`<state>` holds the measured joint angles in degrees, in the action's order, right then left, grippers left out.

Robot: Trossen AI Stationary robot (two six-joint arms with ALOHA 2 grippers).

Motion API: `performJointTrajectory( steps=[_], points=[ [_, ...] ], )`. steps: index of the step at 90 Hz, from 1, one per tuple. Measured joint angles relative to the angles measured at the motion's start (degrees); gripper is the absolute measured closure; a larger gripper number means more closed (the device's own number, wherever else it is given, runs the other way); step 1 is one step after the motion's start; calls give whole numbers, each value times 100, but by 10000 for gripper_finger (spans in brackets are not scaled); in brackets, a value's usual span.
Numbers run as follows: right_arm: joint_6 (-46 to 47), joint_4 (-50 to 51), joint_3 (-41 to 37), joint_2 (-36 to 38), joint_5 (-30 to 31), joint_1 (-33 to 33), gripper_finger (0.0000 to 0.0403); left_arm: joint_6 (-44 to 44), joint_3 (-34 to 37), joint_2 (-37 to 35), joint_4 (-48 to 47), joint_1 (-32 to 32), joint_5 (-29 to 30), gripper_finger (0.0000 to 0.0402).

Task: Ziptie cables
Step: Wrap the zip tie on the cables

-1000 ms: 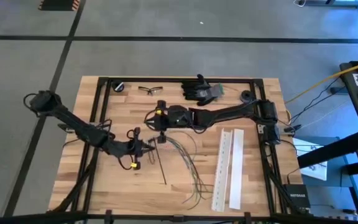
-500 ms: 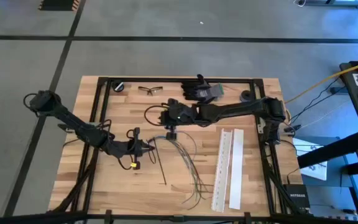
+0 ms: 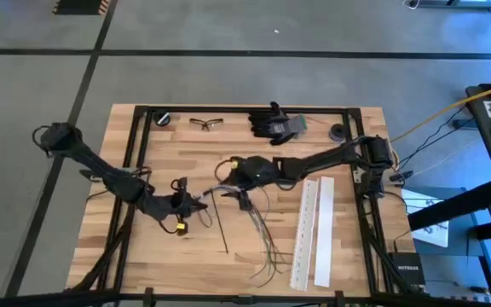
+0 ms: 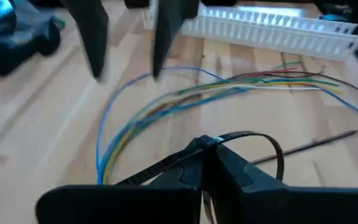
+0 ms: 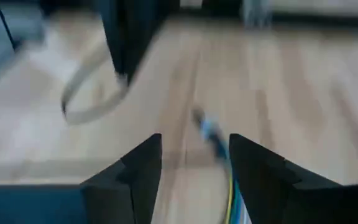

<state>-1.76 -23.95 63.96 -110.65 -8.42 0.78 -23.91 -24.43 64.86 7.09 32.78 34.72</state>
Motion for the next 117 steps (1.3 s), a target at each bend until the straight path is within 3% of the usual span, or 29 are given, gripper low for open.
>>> performJointTrajectory(
  steps=[14, 26, 41, 64, 85, 117],
  points=[
    [101, -478, 190, -654, 133, -98, 233, -1031, 0, -240, -1102, 259, 60, 402],
    [75, 370, 1029, -1184, 133, -134, 233, -1411, 82, -181, -1516, 286, 305, 402],
    [-533, 1678, 2094, -1738, 131, -131, 233, -781, 525, -126, -501, 30, 680, 402],
    [-750, 2542, 2971, -2353, -167, -230, 233, -344, 1511, -120, 1022, -552, 472, 402],
    [-771, 2829, 3019, -2378, -171, -295, 233, 78, 1957, 21, 2549, -888, -70, 402],
    [-775, 2815, 3017, -2378, -171, -308, 248, 157, 1969, 606, 2925, -1534, -579, 402]
  ],
)
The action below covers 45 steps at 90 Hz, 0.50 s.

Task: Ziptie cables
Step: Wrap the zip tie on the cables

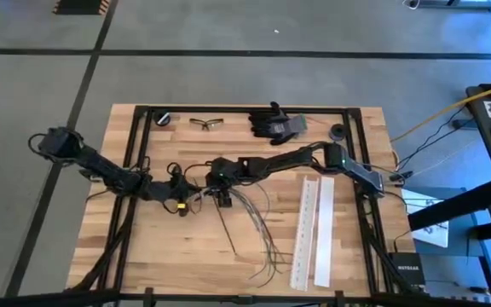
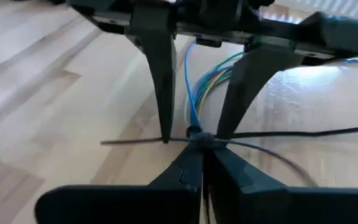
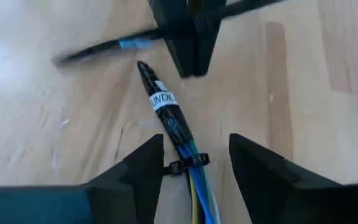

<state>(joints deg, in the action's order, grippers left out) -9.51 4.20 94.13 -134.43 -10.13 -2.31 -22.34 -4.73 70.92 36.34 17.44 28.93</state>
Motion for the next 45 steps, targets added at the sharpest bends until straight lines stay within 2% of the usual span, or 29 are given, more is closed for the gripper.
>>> performJointTrajectory(
  steps=[14, 25, 35, 45],
  points=[
    [-106, 260, 0, 2, -7, 4, 306, -18, -6, 259, 386, -36, -177, 402],
    [4, 263, 0, 2, -11, 4, 342, -139, -9, 372, 230, -36, -181, 402],
    [28, 303, 0, 2, -9, 4, 350, -537, -9, 372, -260, -75, -180, 401],
    [54, 309, 0, 2, -9, 3, 342, -1212, -13, 316, -863, -140, -185, 385]
  ],
)
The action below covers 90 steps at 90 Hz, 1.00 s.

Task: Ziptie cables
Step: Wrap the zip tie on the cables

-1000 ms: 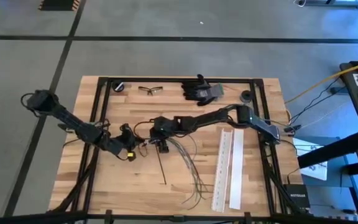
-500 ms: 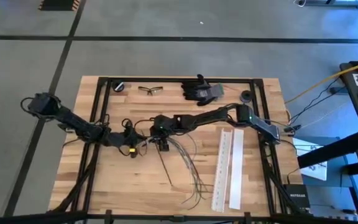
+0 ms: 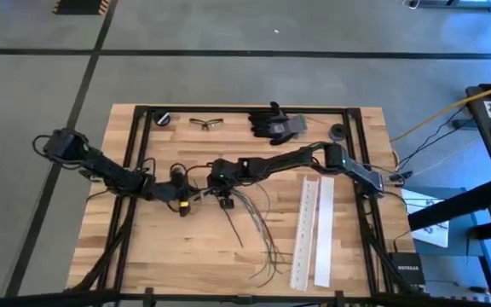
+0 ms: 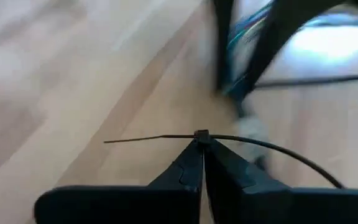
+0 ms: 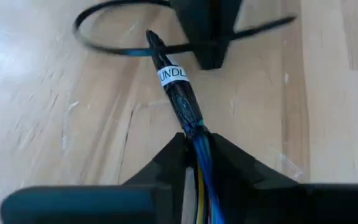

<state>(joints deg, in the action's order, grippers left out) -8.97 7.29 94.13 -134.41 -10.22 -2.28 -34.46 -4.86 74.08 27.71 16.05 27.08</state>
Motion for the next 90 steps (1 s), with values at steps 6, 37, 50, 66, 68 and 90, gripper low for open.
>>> performJointTrajectory(
  steps=[6, 37, 50, 66, 68, 90],
  points=[
    [3, 2, 0, 0, 0, 2, 331, -177, -5, -98, -161, -19, -130, 366],
    [11, 8, 0, 0, 9, 0, 278, -562, -251, -1102, -824, -69, -2337, 261],
    [11, -17, -2, 0, 11, 0, 274, -144, -603, -1430, -1225, -12, -2032, 257],
    [-17, -68, -7, 0, 52, 0, 274, 738, -839, -1200, -1229, -43, -973, 256],
    [-19, -70, -7, 0, 54, 0, 274, 782, -839, -1125, -1233, -58, -930, 256],
    [-31, -107, -9, 0, 76, 0, 274, 783, -842, -1, -695, -149, -891, 256]
  ],
)
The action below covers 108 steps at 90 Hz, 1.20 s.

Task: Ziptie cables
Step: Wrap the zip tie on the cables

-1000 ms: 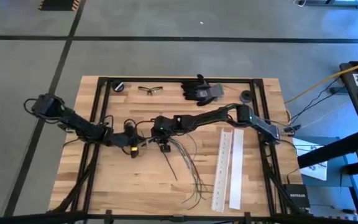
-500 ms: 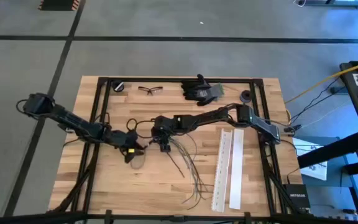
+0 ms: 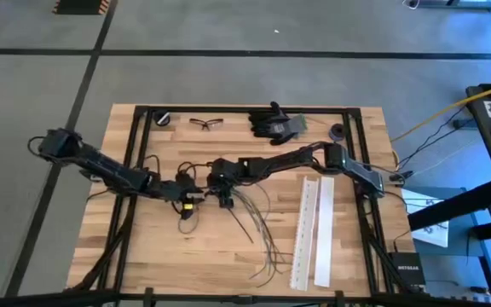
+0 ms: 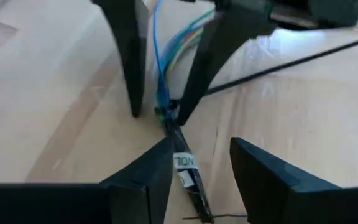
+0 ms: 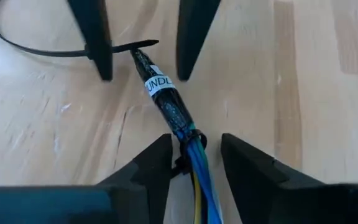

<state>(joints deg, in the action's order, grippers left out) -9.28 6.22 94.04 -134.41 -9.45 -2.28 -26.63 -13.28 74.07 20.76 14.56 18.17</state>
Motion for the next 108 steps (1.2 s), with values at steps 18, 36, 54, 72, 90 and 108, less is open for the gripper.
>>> performJointTrajectory(
  steps=[18, 36, 54, 72, 90, 108],
  points=[
    [-1, -15, -2, 0, 2, 0, 274, -41, -20, 824, 461, -200, 69, 266],
    [0, 5, -2, 0, 200, 7, 290, 4, -22, 1083, 583, -296, 251, 360],
    [-123, 314, 24, 33, 243, 7, 351, -73, -41, 1081, 293, -216, 268, 386],
    [-190, 1338, 402, 33, 281, 11, 392, -131, -45, 1082, 249, -192, 225, 387],
    [-168, 3100, 1036, 33, 350, -5, 380, -77, -28, 1090, 231, -187, 181, 387],
    [-96, 4500, 1483, 22, 704, 0, 363, -13, -28, 1090, 229, -183, 185, 387]
  ],
)
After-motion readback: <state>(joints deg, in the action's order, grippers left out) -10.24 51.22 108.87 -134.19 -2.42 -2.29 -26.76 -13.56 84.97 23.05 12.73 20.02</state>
